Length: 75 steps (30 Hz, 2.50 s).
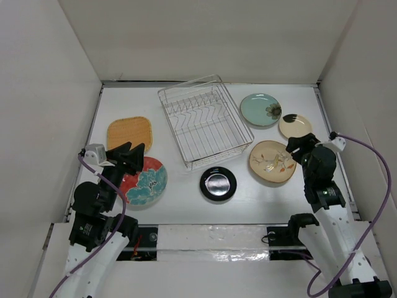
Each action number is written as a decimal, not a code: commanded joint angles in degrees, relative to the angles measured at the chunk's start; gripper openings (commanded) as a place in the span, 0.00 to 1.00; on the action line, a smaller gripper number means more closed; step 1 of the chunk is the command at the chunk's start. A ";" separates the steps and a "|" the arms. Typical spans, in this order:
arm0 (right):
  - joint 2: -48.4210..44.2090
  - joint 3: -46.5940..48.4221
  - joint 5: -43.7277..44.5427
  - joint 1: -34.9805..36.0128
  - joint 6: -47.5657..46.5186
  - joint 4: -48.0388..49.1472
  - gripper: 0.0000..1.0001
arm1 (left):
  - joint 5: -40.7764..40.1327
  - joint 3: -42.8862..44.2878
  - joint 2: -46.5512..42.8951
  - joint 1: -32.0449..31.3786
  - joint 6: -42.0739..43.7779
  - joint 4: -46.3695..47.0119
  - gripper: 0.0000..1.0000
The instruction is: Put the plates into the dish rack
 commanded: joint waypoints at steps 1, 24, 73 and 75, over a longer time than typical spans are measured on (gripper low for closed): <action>-1.19 -0.81 -10.07 -3.48 0.84 -2.56 0.56 | 1.36 0.68 -1.17 -0.25 -0.19 1.94 0.49; 11.89 -10.92 -17.66 -16.32 5.40 1.47 0.72 | 1.80 0.42 -2.58 -0.25 0.07 1.85 0.27; 8.18 19.73 -21.61 -18.37 -1.53 3.05 0.00 | 1.80 0.33 -1.17 -0.25 0.16 2.29 0.33; 16.50 28.48 -17.41 -12.66 -3.98 4.11 0.00 | 1.80 0.33 -1.26 -0.25 0.16 2.12 0.33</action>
